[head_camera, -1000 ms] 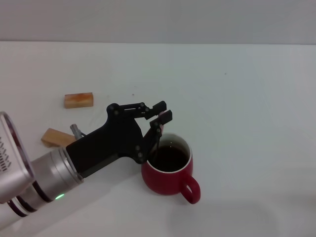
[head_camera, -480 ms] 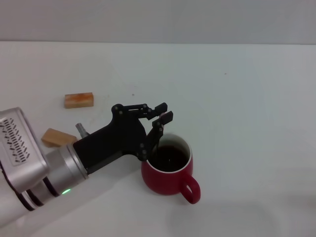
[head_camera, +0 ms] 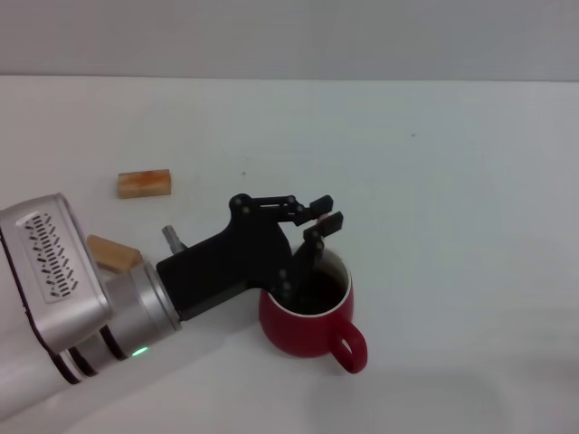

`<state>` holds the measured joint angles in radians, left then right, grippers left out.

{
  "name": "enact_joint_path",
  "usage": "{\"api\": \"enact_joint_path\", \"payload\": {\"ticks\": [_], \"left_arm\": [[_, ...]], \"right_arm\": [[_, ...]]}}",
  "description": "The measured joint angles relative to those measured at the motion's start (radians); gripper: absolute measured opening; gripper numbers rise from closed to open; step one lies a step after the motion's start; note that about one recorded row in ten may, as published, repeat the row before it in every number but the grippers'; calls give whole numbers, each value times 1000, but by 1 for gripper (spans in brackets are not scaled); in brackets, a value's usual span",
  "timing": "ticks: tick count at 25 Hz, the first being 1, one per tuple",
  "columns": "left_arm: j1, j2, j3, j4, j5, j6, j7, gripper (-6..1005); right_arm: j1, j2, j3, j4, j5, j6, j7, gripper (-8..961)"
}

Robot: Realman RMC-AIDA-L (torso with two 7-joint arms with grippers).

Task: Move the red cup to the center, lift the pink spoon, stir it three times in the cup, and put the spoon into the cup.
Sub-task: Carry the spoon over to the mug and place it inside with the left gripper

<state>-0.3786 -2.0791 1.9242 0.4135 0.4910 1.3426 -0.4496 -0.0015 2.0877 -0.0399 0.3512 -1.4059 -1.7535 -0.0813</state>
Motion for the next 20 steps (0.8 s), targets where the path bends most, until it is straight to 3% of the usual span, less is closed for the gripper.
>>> {"api": "enact_joint_path", "payload": {"ticks": [11, 20], "left_arm": [[-8, 1, 152, 7, -109, 3, 3, 126], [63, 8, 183, 48, -119, 11, 11, 127]], "right_arm": [[0, 0, 0, 1, 0, 3, 0, 327], [3, 1, 0, 2, 0, 6, 0, 328]]}}
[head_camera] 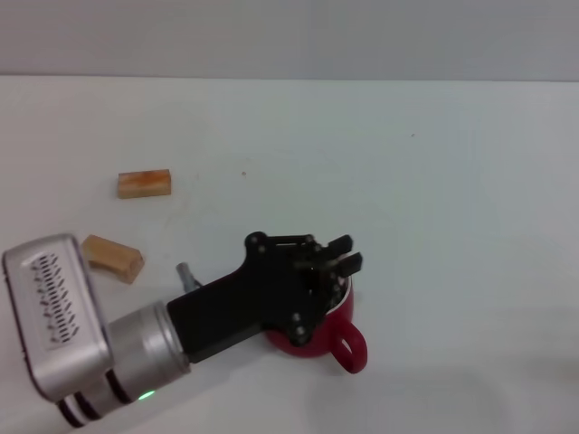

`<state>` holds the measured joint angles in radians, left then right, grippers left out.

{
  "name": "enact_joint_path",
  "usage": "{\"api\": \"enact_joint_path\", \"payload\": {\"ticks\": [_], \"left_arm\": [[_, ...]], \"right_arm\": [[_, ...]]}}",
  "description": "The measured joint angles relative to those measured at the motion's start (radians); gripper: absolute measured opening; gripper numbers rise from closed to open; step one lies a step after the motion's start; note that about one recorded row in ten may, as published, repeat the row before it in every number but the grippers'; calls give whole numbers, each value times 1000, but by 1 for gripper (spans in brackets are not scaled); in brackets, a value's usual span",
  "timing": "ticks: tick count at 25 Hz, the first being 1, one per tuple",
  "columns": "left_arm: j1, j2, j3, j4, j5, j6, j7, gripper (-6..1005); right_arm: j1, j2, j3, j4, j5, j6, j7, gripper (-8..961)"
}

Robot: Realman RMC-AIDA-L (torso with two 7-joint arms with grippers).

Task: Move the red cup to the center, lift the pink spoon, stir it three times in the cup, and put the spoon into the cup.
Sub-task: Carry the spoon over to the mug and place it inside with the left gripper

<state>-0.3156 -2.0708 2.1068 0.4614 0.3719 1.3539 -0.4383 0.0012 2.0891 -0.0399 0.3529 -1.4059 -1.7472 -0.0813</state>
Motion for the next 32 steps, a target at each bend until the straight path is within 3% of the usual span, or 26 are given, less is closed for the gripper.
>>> {"api": "enact_joint_path", "payload": {"ticks": [6, 14, 22, 32], "left_arm": [[57, 7, -23, 23, 0, 7, 18, 127], [74, 9, -79, 10, 0, 9, 30, 128], [40, 9, -131, -37, 1, 0, 41, 128], [-23, 3, -129, -66, 4, -2, 43, 126]], "right_arm": [[4, 0, -2, 0, -1, 2, 0, 327], [3, 0, -3, 0, -1, 2, 0, 328], [-1, -1, -3, 0, -1, -1, 0, 327], [-1, -1, -3, 0, 1, -1, 0, 326]]}}
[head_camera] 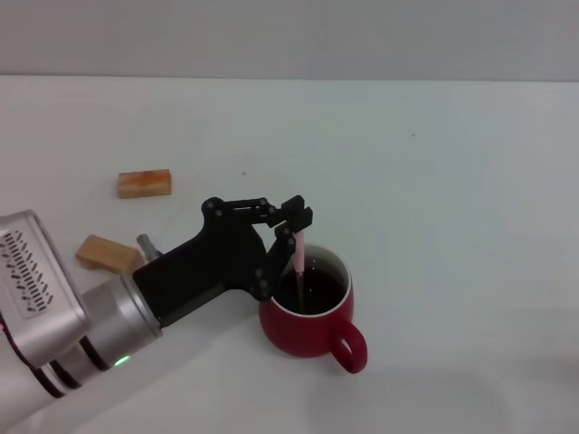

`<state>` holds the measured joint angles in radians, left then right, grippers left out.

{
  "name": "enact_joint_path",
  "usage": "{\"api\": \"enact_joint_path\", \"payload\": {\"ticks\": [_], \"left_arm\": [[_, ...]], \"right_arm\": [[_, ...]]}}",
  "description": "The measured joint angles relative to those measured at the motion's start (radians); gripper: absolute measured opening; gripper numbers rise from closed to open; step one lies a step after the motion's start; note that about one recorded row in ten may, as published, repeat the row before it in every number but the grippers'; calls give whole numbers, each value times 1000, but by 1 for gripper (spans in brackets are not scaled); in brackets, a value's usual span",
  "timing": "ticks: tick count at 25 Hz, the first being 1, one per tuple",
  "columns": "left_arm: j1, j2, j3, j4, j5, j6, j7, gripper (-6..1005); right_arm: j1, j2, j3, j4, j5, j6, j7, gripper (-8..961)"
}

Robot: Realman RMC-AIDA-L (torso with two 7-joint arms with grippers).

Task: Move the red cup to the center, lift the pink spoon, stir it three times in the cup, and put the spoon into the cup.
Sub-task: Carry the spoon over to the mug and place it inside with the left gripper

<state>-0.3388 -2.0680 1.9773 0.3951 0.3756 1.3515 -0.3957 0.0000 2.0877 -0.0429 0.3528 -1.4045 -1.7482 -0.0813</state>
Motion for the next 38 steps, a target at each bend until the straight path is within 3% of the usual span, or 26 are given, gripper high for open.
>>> {"api": "enact_joint_path", "payload": {"ticks": [3, 9, 28, 38], "left_arm": [[-12, -2, 3, -1, 2, 0, 0, 125], [-31, -3, 5, -4, 6, -4, 0, -2], [-36, -6, 1, 5, -40, -92, -110, -1], [-55, -2, 21, 5, -45, -126, -224, 349]], "right_arm": [[0, 0, 0, 0, 1, 0, 0, 326], [0, 0, 0, 0, 2, 0, 0, 325], [-4, 2, 0, 0, -1, 0, 0, 326], [-7, 1, 0, -1, -2, 4, 0, 326]]}}
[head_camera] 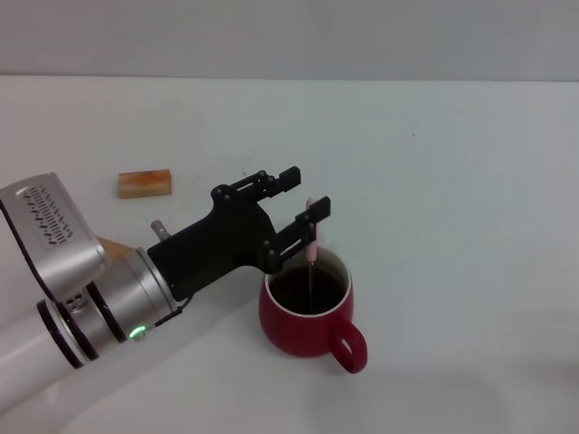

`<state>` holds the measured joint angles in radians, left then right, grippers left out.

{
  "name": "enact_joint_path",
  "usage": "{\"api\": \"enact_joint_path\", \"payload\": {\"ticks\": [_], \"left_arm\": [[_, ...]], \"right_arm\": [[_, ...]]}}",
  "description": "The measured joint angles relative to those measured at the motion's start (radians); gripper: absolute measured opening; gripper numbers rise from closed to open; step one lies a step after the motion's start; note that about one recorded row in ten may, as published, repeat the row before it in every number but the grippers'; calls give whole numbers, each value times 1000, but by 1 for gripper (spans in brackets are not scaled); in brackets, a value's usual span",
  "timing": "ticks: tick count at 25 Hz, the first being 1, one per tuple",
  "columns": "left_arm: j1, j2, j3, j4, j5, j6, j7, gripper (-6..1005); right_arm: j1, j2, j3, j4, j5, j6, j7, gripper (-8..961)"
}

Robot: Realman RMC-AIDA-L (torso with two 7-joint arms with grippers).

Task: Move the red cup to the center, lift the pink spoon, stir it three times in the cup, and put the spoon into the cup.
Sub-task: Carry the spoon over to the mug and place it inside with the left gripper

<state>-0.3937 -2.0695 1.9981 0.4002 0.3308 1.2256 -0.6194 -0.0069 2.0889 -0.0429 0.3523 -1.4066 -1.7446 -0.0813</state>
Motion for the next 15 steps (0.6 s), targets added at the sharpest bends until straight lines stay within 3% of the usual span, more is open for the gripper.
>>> {"api": "enact_joint_path", "payload": {"ticks": [11, 15], "left_arm": [[-12, 0, 23, -6, 1, -28, -38, 810], [-16, -3, 37, 0, 1, -53, -40, 785]], "right_arm": [[-1, -1, 0, -3, 0, 1, 0, 327], [-1, -1, 0, -4, 0, 1, 0, 328]]}}
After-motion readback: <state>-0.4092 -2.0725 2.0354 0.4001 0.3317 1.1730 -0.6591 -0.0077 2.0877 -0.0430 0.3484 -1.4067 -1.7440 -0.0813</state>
